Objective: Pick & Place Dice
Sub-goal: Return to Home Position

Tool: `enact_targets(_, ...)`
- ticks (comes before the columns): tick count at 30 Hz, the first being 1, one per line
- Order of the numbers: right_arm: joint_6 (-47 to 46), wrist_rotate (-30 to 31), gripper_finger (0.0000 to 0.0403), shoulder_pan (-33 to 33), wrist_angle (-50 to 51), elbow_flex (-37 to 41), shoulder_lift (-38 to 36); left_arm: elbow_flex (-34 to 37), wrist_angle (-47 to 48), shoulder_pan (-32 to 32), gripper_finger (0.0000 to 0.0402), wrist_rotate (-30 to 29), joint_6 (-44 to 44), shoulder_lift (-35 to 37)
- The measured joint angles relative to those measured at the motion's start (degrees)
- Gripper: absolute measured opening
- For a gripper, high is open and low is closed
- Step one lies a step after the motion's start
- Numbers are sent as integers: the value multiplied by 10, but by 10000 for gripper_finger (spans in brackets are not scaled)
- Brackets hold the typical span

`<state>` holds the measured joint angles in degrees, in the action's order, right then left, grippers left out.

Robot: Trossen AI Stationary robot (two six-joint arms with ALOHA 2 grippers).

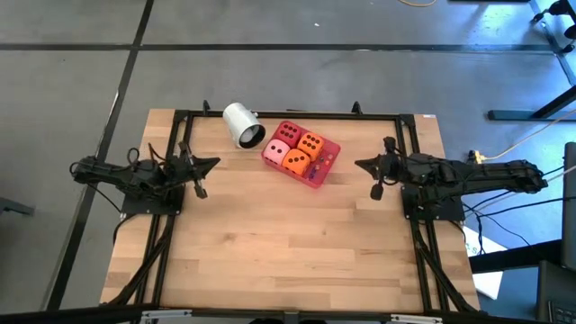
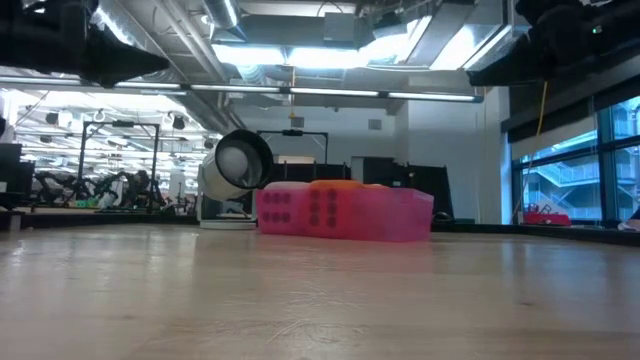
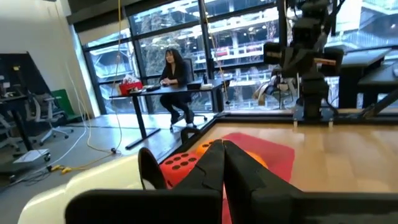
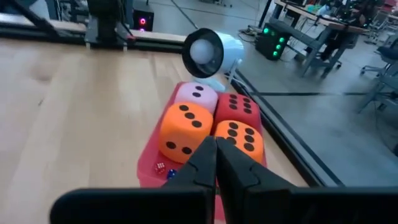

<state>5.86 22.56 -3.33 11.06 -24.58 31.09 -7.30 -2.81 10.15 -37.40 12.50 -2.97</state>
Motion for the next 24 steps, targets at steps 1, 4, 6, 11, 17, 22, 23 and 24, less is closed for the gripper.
enact_targets(1,-5,0,7,0,-3,0,0,2,-2,0,1,0,-1,4)
enact_targets(4,-6,-4,9,0,-5,0,-1,3,-3,0,3,0,6,14)
enact_targets(6,7,-21,11,0,1,0,-1,3,-4,0,3,3,6,17)
enact_targets(11,23,-56,13,0,1,0,5,3,2,0,1,43,4,16)
enact_targets(17,-13,-56,13,0,1,0,14,3,2,0,4,50,3,17)
enact_targets(22,-26,-76,13,1,-46,0,7,3,6,0,1,50,1,16)
enact_targets(23,-21,-94,13,1,-46,0,-4,3,8,0,1,50,1,16)
enact_targets(24,-16,-114,13,1,-49,0,-18,3,8,0,2,50,1,16)
